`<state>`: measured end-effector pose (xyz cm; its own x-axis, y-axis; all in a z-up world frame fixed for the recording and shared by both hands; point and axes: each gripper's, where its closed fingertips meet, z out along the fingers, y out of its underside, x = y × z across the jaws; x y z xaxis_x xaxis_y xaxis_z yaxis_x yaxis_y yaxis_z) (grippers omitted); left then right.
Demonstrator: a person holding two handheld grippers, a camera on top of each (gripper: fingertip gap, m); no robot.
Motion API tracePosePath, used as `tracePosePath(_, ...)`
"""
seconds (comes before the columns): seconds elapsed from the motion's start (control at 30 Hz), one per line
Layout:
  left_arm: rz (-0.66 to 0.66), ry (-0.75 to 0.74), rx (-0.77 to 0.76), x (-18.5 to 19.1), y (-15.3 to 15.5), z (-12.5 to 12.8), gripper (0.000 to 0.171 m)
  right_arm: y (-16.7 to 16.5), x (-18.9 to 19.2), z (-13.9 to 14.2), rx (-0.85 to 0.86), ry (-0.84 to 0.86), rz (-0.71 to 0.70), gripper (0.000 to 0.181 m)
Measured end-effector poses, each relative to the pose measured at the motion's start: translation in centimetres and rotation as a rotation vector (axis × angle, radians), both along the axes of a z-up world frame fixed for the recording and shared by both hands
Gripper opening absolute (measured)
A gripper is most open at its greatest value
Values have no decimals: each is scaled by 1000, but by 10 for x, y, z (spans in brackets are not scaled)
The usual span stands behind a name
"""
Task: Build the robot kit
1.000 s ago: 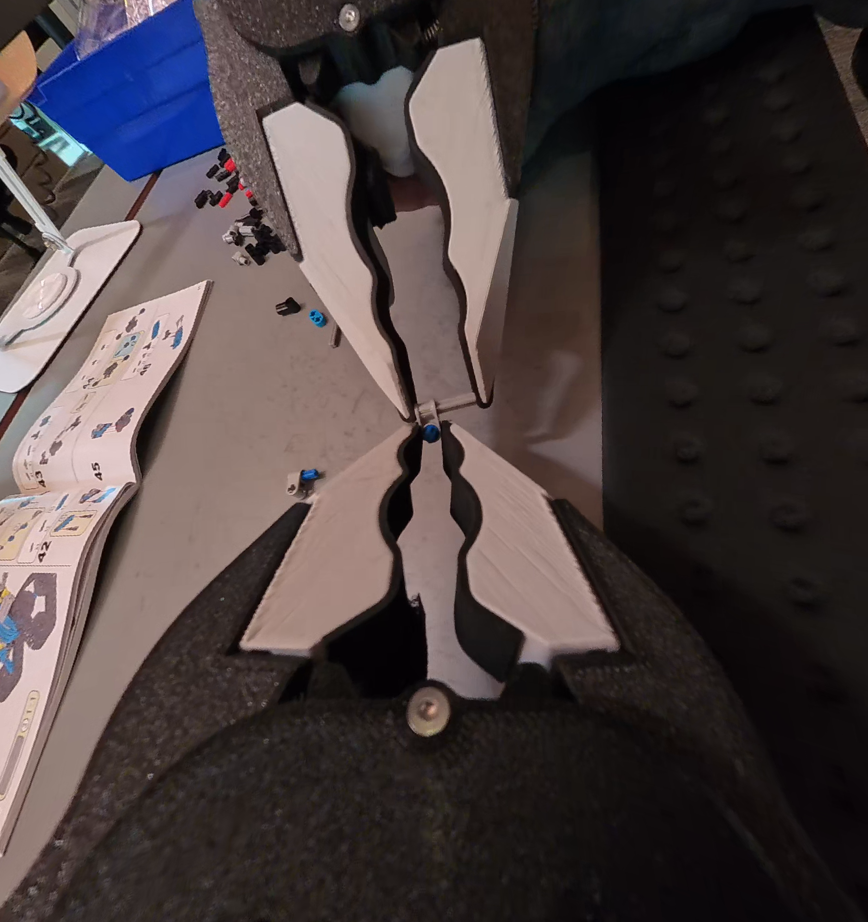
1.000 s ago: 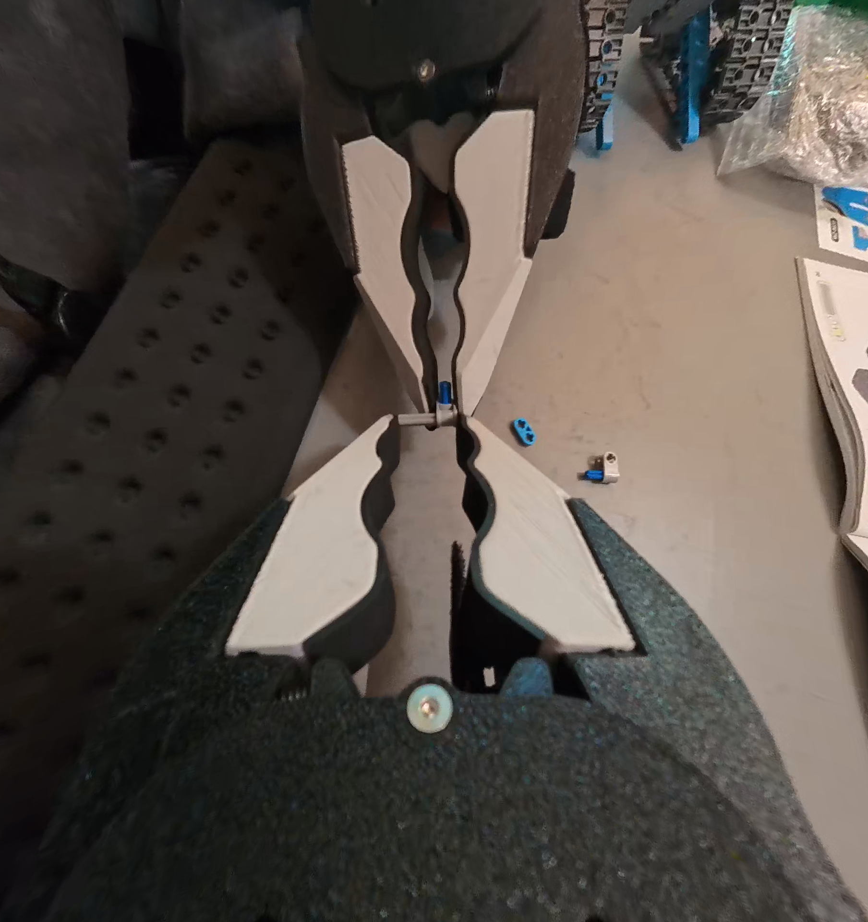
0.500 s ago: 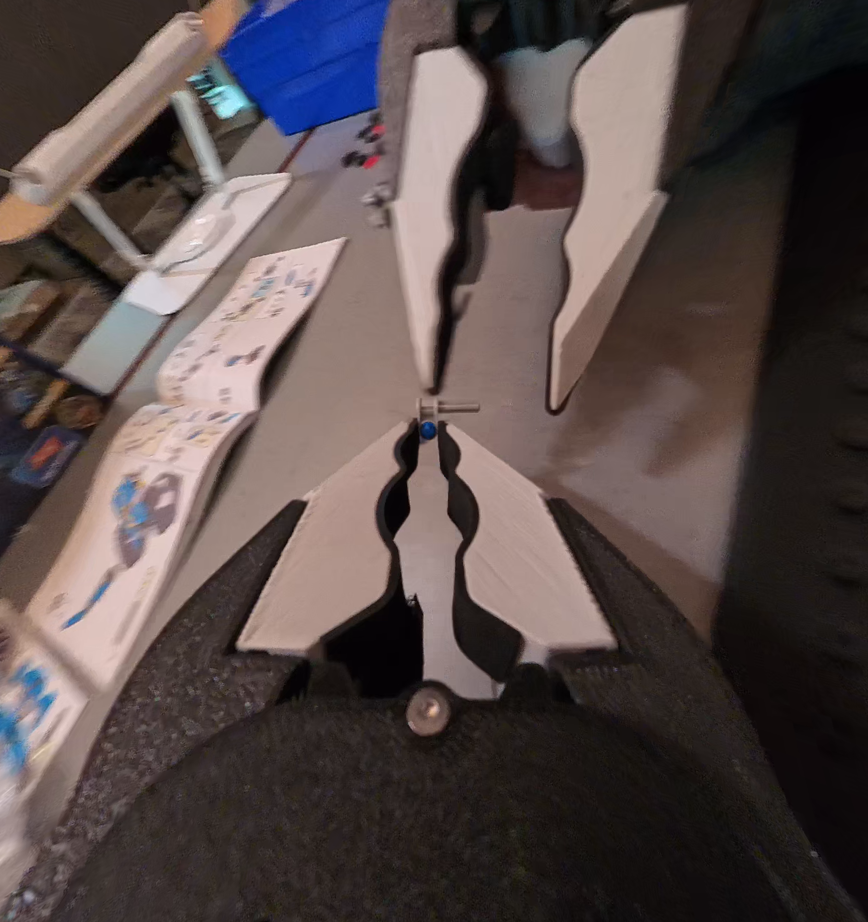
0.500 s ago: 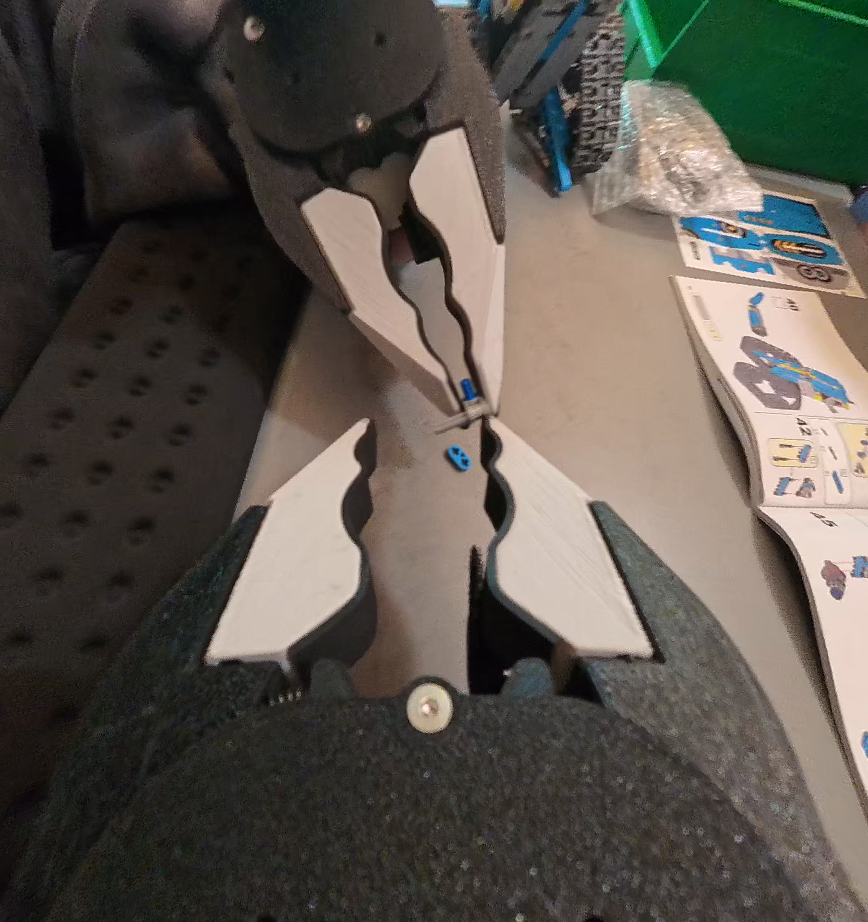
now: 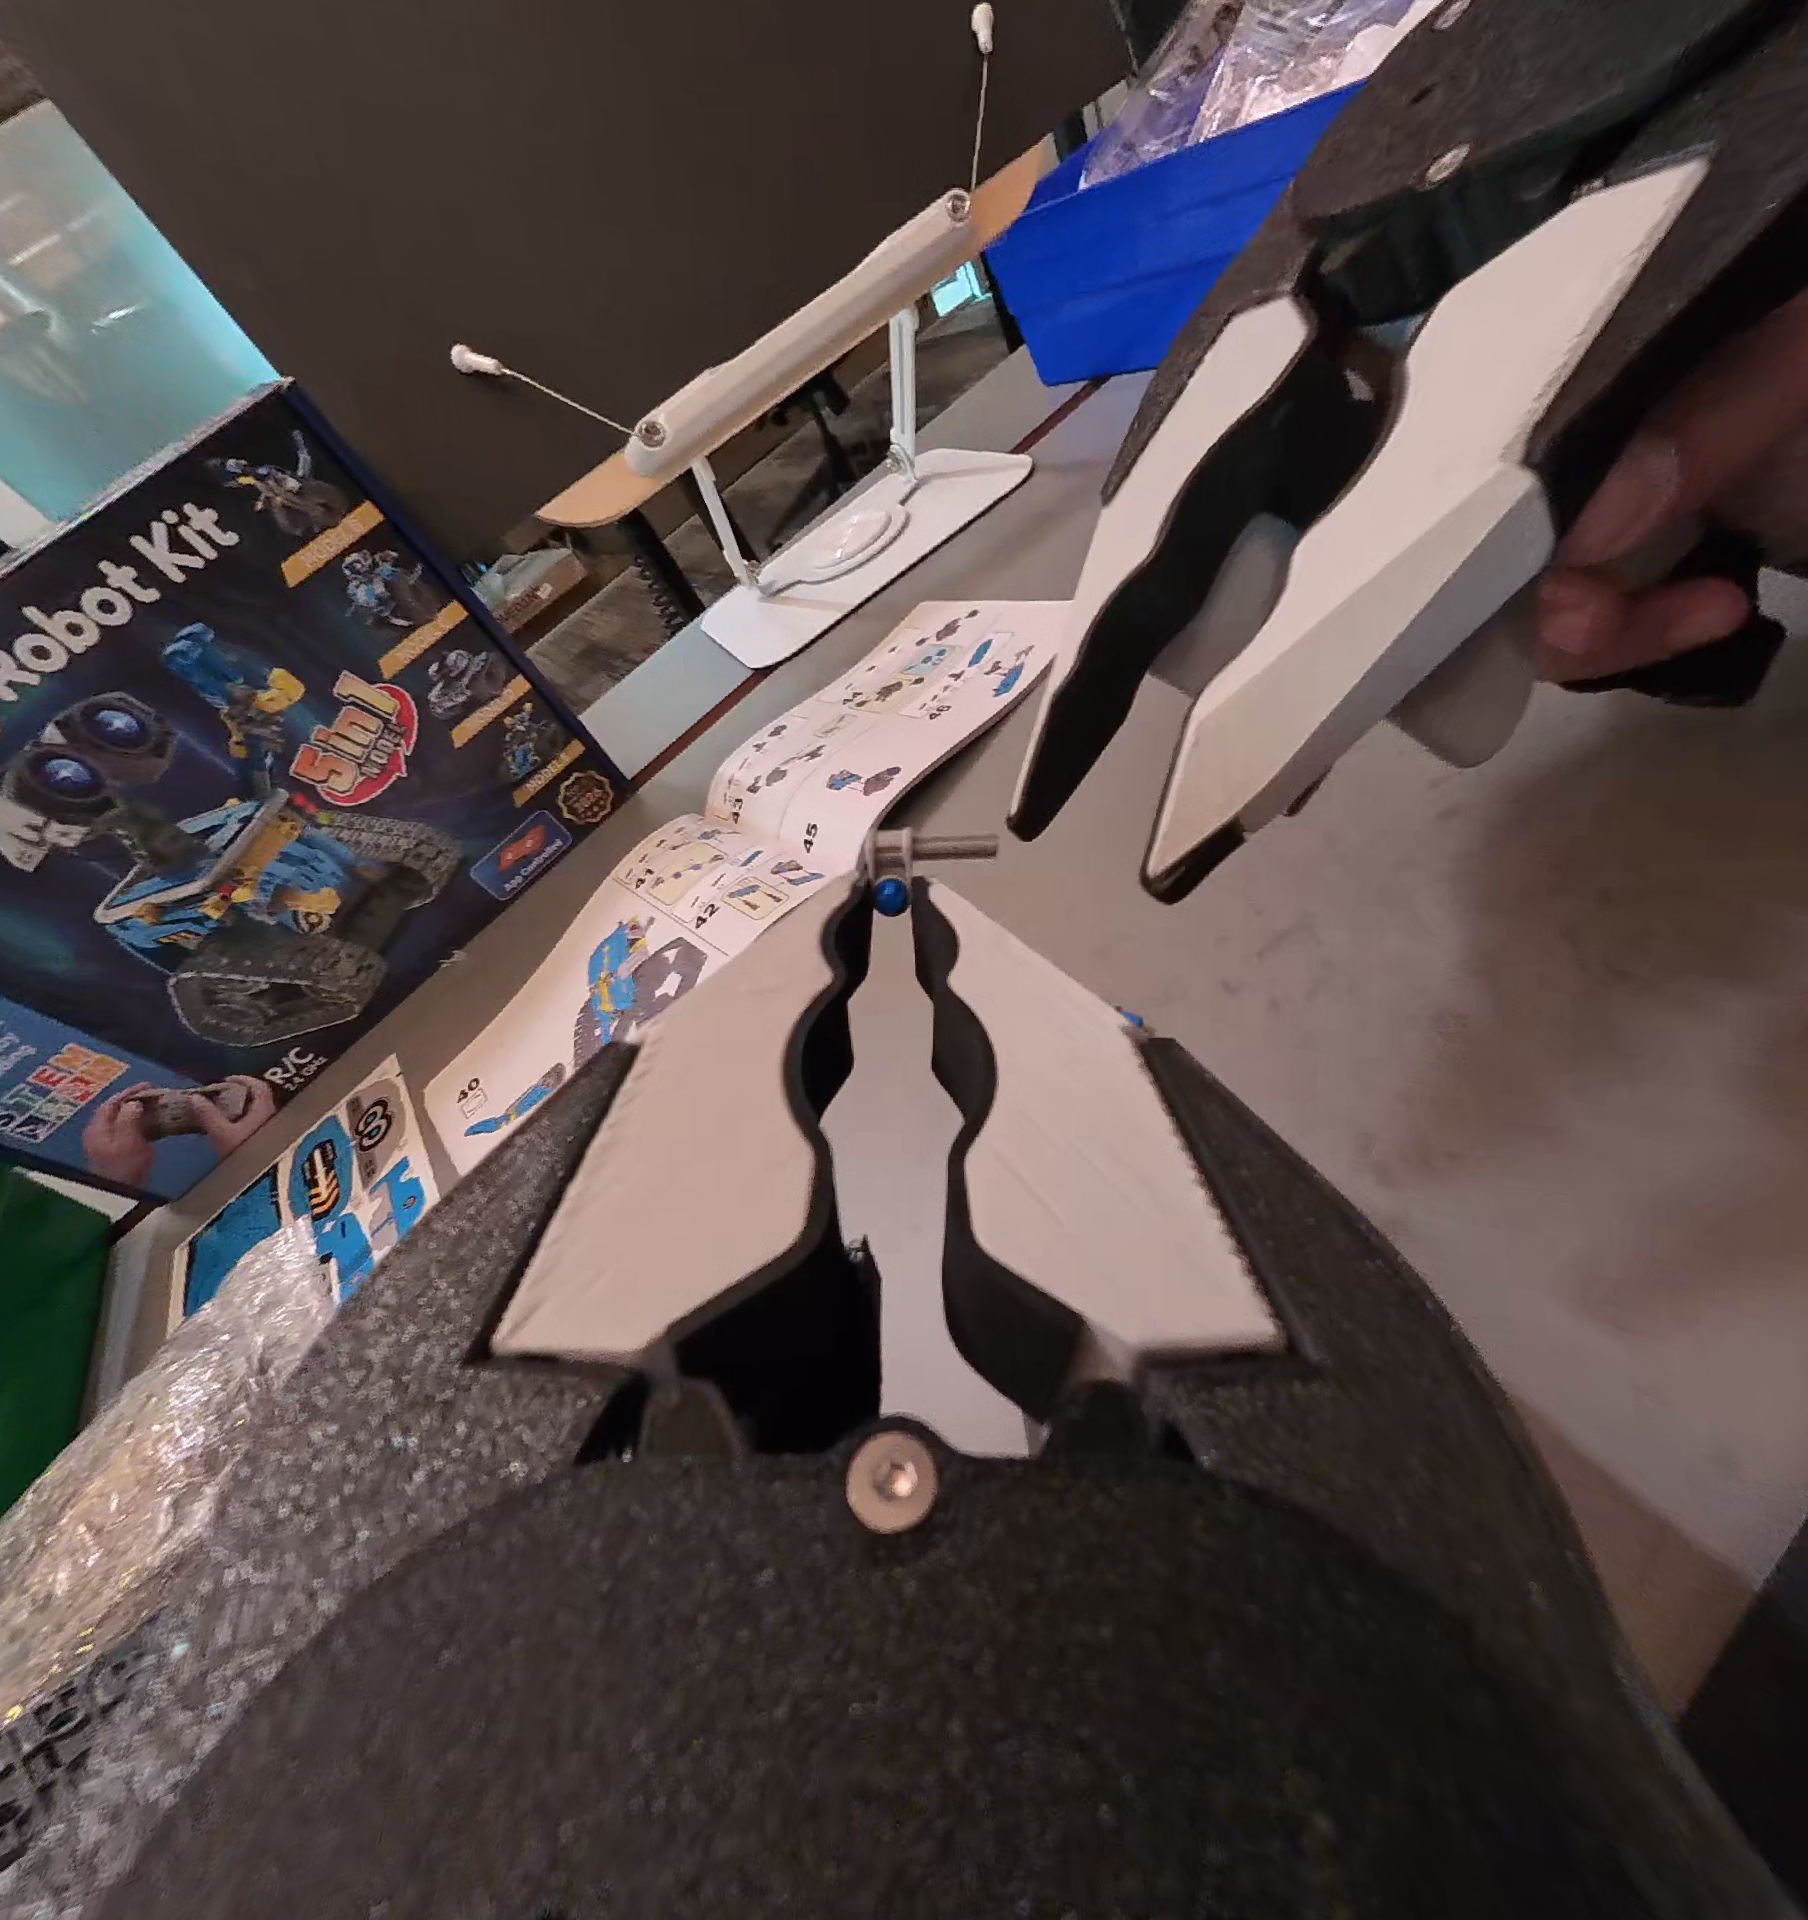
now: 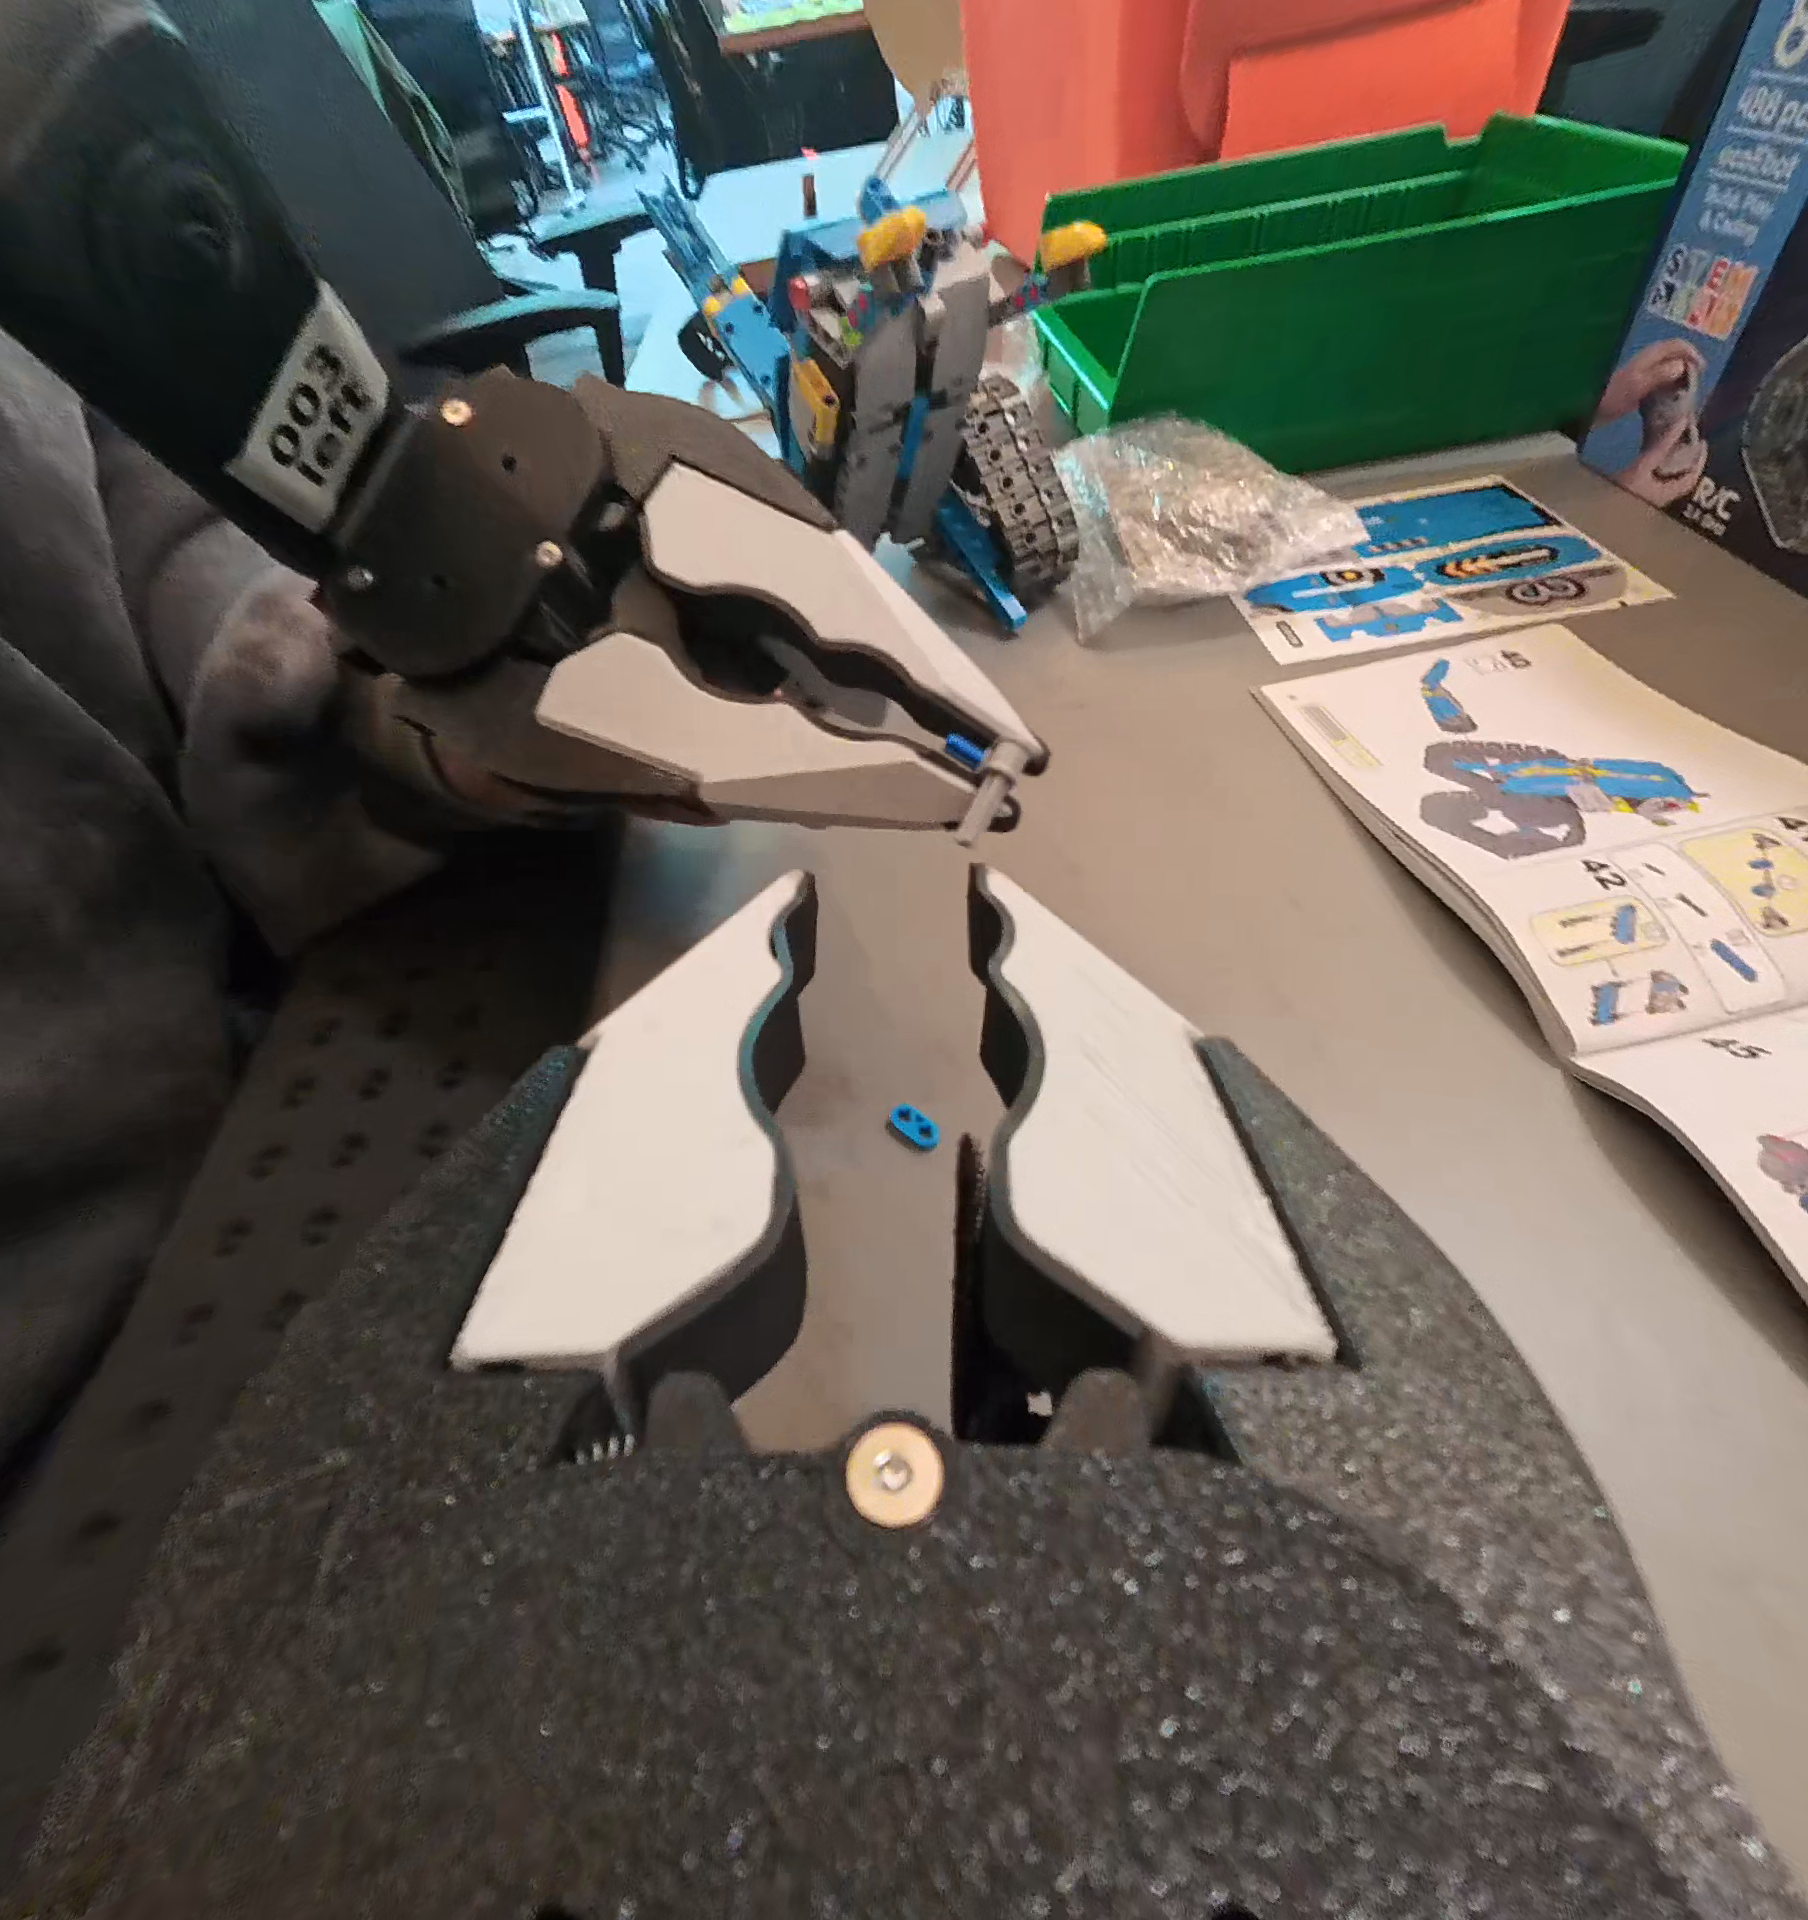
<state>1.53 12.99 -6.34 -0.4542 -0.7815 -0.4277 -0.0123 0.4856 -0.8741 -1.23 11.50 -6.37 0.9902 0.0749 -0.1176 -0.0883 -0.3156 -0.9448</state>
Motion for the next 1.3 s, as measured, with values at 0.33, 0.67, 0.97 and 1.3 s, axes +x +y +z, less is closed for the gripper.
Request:
tracePosePath(0.33, -38, 5, -11, -3, -5, -1, 7, 2, -2, -3, -1, -44, -3, 23)
tracePosePath(0.67, -45, 56, -62, -1, -1, -6, 7, 1, 3, -7, -18, -37, -26, 22)
tracePosePath(0.97, -9, 91, -86, -1, 3, -7, 7, -3, 13, -7, -15, -15, -69, 21)
tracePosePath(1.3, 24, 153, -162, -2, 13, -16, 7, -36, 73, -6, -40, 156, -352, 22)
